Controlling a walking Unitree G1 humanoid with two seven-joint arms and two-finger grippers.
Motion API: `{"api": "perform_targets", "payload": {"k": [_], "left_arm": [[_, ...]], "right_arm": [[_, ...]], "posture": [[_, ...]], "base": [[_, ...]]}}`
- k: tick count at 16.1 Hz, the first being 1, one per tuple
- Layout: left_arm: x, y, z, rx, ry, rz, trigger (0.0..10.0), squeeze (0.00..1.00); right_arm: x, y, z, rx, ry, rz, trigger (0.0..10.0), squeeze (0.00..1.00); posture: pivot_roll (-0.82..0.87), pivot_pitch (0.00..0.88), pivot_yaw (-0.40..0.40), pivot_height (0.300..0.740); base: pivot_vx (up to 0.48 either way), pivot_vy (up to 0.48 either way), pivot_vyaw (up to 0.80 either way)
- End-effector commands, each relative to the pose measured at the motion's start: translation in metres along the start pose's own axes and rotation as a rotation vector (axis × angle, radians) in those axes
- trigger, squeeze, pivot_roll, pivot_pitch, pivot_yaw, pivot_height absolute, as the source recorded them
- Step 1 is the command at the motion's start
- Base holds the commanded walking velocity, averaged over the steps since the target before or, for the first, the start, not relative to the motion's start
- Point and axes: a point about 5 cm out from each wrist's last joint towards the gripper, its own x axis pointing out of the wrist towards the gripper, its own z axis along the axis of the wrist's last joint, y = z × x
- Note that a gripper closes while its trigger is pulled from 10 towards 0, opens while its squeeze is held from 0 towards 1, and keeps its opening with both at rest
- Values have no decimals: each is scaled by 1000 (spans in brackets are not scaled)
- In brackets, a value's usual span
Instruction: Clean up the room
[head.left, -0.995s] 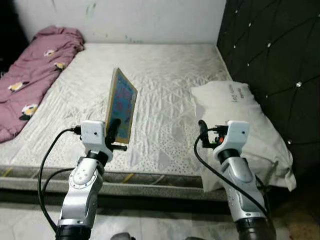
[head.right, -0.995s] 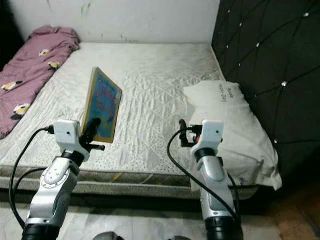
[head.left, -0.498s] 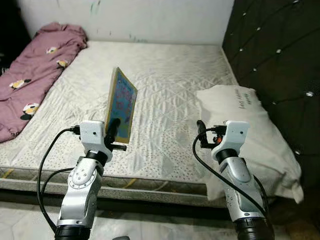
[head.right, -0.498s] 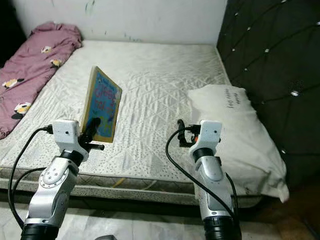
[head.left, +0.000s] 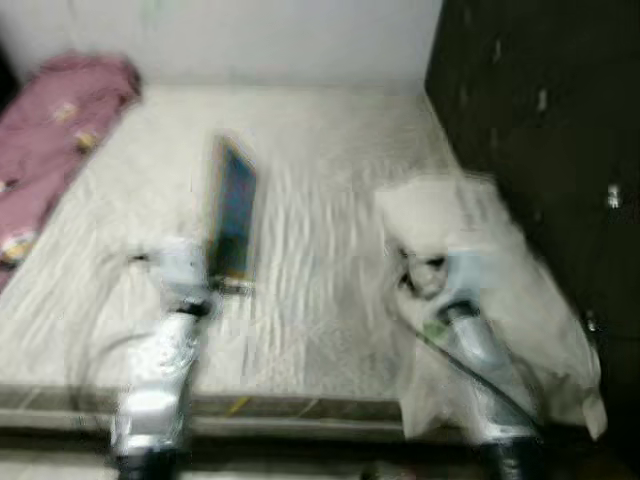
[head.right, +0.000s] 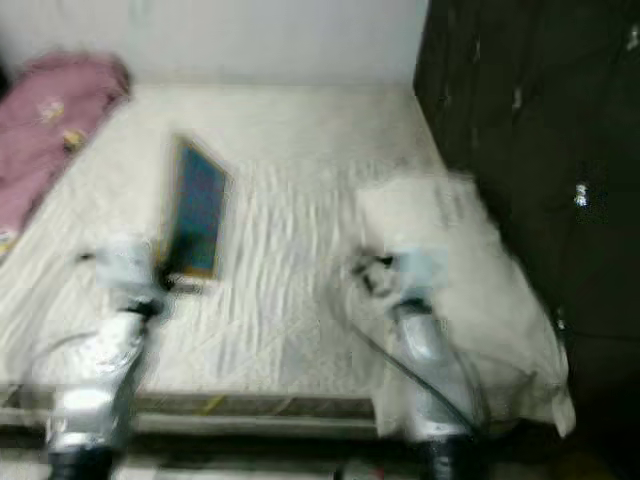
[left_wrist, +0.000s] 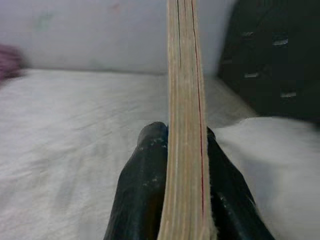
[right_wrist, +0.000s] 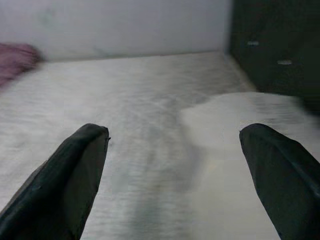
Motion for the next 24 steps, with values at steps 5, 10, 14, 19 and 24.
{"api": "perform_targets", "payload": {"k": [5,10,14,19,24], "left_arm": [[-2,17,9,39,-24,59,10000,0],[-6,29,7,-31,-3,177,10000,0],[-15,28,4,-91,41,132,10000,0],[-30,34,-3,-85,47,161,10000,0],[-42,42,-5,-3,22,300,10000,0]], "right_arm": [[5,17,8,28,-27,52,10000,0],[5,18,11,33,-33,52,10000,0],[5,13,13,-6,-47,43,10000,0],[-4,20,12,-27,-45,64,10000,0],[-10,6,5,-41,-19,-36,10000,0]], "posture": [[-52,0,21,740],[-42,0,19,740],[-25,0,3,740],[-26,4,6,740],[-12,0,-26,740]], "base": [[0,0,0],[0,0,0],[0,0,0],[0,0,0],[0,0,-99]]}}
